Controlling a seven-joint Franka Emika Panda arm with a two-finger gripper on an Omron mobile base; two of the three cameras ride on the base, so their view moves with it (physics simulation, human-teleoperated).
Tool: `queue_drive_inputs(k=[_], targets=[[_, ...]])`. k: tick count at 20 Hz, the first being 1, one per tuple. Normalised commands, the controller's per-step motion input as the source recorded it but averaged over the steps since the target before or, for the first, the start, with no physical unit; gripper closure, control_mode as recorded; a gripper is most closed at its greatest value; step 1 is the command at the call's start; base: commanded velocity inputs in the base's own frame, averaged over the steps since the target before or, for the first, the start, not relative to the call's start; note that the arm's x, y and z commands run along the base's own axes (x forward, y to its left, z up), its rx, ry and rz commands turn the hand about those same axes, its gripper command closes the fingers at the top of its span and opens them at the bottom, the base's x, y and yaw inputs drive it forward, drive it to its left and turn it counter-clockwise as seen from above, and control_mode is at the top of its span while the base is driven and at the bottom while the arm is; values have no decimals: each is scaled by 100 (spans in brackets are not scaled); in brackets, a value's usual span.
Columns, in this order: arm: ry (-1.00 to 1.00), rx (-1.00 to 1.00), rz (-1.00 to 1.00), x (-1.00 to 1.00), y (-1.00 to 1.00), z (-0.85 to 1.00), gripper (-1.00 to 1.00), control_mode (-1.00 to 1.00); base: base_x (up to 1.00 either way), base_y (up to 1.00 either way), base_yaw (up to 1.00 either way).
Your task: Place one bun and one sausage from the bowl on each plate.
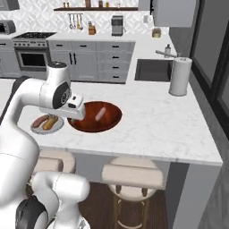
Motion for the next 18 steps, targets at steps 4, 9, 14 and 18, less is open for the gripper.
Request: queue_drive_inputs(k=[4,9,14,18], targets=[[0,0,0,0,0,0,-100,100,59,-25,7],[2,0,3,29,-4,7,-100,-100,38,-10,5],[2,0,4,67,-3,29,-100,-100,0,0,0],[0,0,0,74,-12,36,-100,-100,0,0,0]])
